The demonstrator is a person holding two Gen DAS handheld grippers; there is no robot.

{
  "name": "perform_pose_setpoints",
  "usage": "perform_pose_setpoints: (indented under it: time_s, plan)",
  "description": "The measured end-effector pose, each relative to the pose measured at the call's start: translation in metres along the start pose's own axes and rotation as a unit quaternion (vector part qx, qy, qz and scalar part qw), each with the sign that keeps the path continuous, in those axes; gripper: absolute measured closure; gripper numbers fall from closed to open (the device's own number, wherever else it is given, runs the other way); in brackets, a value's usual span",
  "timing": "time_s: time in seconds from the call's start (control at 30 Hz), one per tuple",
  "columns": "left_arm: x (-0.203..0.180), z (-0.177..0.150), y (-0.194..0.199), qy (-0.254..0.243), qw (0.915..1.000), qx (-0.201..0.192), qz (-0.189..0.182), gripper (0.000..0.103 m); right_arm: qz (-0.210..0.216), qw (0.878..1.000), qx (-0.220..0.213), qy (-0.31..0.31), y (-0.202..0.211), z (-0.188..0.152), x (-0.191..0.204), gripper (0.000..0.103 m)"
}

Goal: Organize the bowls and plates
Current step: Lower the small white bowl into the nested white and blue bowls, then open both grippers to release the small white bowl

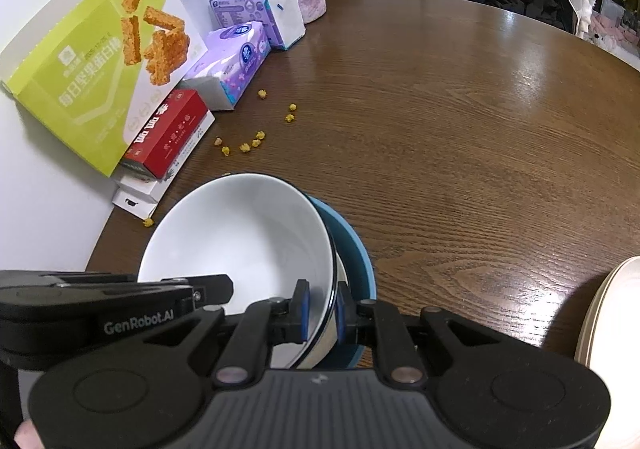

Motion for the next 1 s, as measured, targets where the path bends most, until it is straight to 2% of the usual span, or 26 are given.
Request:
perform_pose_setpoints:
  time_s: [0.6, 0.67, 1.0]
  plan:
    - [0.003, -0.001, -0.001, 0.013, 0.9999, 0.002, -0.011, 0.083, 0.011, 1.000, 0.000, -0.012, 0.002, 0.001, -0.003, 0.087]
    - [0.004, 0.000, 0.001, 0.012, 0.9999, -0.003, -0.011, 0.083, 0.000, 1.000, -0.005, -0.009, 0.004, 0.003, -0.005, 0.075]
    - [0.003, 0.002, 0.006, 0.012, 0.9998, -0.011, -0.014, 0.081, 0.003, 1.000, -0.015, -0.012, 0.010, 0.003, -0.007, 0.074]
Point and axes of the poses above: each gripper's, at about its wrist camera, not at the fingertips, and y roughly against the way its jaws point, x to its left, z to its top, the point moved 8 cm from there along -y, roughly the way its jaws point, and after that the axes turned 7 degrees about y, right-handed, at the moved point
